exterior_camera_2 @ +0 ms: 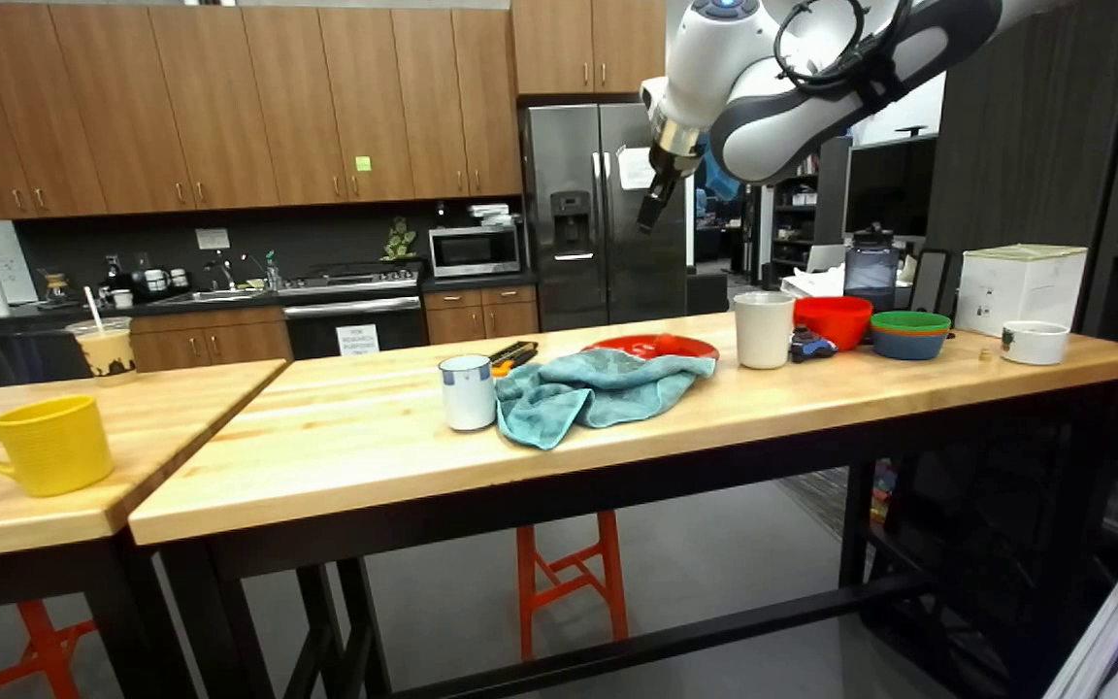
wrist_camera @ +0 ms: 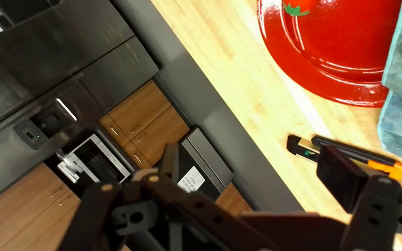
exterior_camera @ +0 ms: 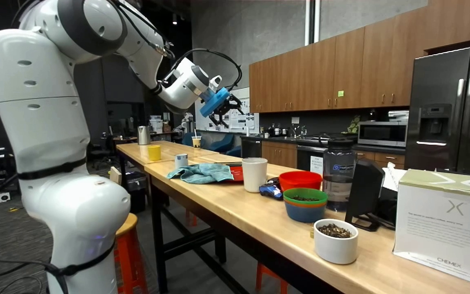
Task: Move the blue towel to the left
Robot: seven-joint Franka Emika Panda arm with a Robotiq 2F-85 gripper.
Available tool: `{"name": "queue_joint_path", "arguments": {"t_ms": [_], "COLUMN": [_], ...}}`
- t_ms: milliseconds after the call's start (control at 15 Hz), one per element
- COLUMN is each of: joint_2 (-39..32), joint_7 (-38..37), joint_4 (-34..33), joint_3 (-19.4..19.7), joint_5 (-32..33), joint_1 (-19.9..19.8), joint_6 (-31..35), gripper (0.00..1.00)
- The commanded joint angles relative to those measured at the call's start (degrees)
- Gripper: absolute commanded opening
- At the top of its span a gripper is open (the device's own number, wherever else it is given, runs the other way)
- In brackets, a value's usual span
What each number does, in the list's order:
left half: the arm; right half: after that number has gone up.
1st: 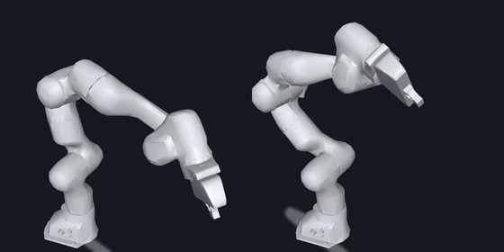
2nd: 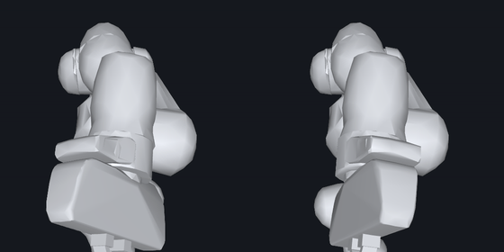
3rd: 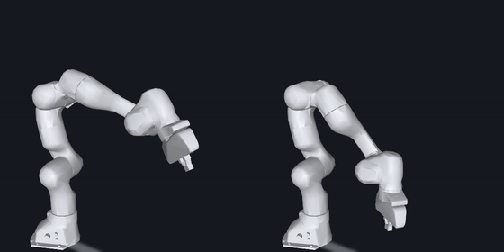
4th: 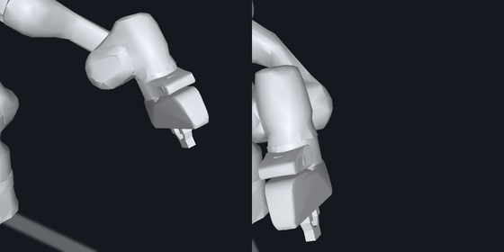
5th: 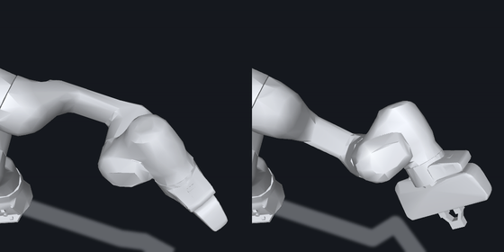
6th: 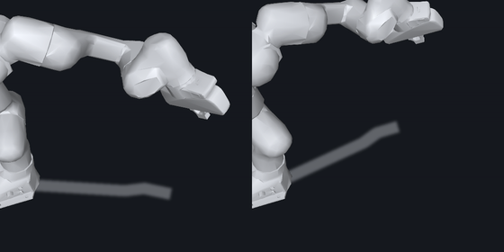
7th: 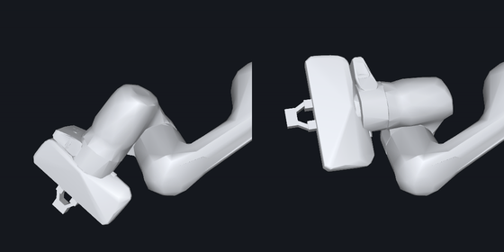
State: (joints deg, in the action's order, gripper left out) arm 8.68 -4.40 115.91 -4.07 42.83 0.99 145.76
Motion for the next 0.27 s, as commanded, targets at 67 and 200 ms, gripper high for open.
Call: {"name": "queue_joint_path", "arguments": {"t_ms": [67, 200], "joint_2": [0.1, 0.1], "joint_7": [-0.1, -0.3], "joint_4": [-0.3, -0.3], "joint_3": [-0.1, -0.1], "joint_5": [-0.2, -0.2], "joint_1": [-0.2, -0.2], "joint_6": [-0.2, -0.3], "gripper": [1.0, 1.0]}}
